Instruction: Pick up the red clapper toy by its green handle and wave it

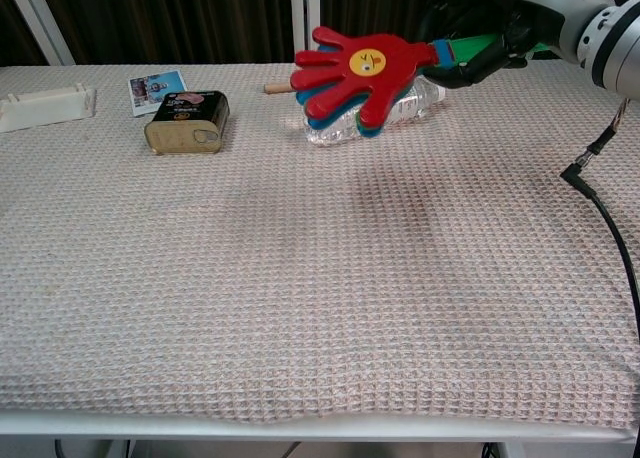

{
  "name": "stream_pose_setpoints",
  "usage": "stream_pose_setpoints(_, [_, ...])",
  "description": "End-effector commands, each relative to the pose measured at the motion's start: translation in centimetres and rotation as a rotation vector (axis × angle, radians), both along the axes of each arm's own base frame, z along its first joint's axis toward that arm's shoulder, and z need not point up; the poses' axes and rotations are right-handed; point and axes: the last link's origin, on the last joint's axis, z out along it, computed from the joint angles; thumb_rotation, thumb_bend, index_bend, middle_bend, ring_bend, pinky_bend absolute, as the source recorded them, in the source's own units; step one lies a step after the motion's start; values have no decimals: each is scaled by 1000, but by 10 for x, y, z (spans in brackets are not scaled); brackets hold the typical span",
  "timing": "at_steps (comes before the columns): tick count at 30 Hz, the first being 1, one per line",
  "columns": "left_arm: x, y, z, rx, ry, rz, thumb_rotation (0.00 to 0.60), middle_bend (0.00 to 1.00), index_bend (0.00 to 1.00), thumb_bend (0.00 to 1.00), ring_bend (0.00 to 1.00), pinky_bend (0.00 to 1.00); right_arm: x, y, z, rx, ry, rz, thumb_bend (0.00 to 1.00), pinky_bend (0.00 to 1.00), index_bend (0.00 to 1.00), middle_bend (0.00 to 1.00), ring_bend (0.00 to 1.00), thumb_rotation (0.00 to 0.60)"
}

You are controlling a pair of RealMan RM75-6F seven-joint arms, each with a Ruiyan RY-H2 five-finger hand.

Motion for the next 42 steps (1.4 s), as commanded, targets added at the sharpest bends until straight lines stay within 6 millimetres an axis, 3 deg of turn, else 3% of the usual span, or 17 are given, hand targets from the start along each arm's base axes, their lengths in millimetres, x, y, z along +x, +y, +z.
stream_pose_setpoints(1, [0,0,-1,-2,-1,1,600,55,30,160,0,38,-2,10,-15,210,-489,-150,450,926,876,791,746,600])
stream_pose_setpoints(7, [-1,-1,0,1,-2,4,600,55,30,160,0,38,-9,17,-40,247,-446,-129,449,926,874,790,746,600])
stream_pose_setpoints(12, [-3,-2,1,2,-3,9,600,55,30,160,0,38,-14,17,-48,215,-398,-111,449,924,874,790,745,600])
stream_pose_setpoints(15, [-3,-2,0,3,-5,9,600,55,30,160,0,38,-19,12,-50,129,-238,-68,452,924,874,790,745,600])
stream_pose_setpoints(20, [-4,-2,0,1,-5,9,600,55,30,160,0,38,-21,9,-54,-70,172,40,454,924,874,790,745,600])
stream_pose_setpoints(22, [-3,-2,0,1,-6,7,600,55,30,159,0,38,-19,11,-58,-97,248,47,455,924,874,790,745,600])
stream_pose_setpoints(30, [-3,-3,1,4,-5,8,600,55,30,160,0,38,-14,15,-61,-41,168,-15,457,924,874,790,745,600])
stream_pose_setpoints(36, [-3,-2,1,3,-8,7,600,55,30,160,0,38,-6,19,-62,44,-103,-82,456,924,867,785,745,600])
stream_pose_setpoints(42, [-4,-2,1,2,-10,8,600,55,30,160,0,38,-6,20,-77,114,-330,-209,443,924,859,775,745,600])
